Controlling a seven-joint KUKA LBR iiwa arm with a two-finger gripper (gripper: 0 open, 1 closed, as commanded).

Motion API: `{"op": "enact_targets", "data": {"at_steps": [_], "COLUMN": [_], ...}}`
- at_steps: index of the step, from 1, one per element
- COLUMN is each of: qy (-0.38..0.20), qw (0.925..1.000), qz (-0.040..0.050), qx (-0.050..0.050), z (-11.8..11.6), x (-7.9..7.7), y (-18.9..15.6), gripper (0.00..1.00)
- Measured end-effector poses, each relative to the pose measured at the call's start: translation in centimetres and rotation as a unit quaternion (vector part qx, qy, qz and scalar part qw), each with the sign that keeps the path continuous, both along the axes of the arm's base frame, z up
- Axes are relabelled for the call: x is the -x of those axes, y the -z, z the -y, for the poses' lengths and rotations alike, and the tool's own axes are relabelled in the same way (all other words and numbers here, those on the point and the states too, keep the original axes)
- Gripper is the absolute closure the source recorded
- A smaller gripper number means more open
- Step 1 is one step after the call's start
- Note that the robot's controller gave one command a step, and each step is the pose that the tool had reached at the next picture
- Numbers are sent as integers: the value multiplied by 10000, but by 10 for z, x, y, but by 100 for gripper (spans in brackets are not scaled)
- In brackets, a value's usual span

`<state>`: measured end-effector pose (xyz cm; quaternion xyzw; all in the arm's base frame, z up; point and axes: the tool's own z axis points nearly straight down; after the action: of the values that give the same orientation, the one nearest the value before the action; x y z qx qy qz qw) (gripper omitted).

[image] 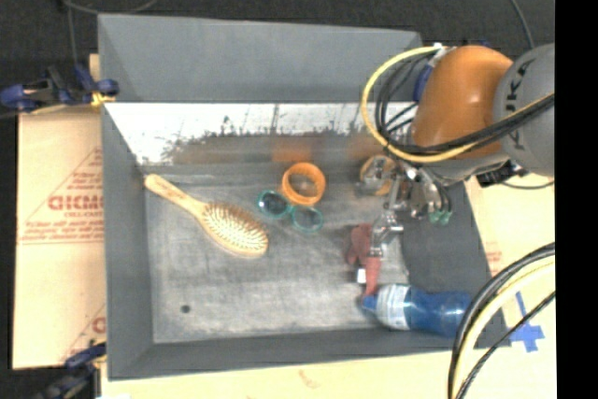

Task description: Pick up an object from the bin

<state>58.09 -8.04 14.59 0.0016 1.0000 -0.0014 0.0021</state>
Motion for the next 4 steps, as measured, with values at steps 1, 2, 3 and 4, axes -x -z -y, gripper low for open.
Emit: {"op": "enact_targets", "data": {"at_steps": [1, 2, 3, 4], "qy": [-1603, -1606, -1608, -1626], "qw": [9870, 9870, 9870, 9867], "qz": [84, 84, 58, -10], "qx": [31, 32, 22, -7], "z": [52, 52, 51, 50], "x": [29, 29, 30, 35], "y": [70, 70, 66, 47], "gripper": [100, 100, 100, 100]}}
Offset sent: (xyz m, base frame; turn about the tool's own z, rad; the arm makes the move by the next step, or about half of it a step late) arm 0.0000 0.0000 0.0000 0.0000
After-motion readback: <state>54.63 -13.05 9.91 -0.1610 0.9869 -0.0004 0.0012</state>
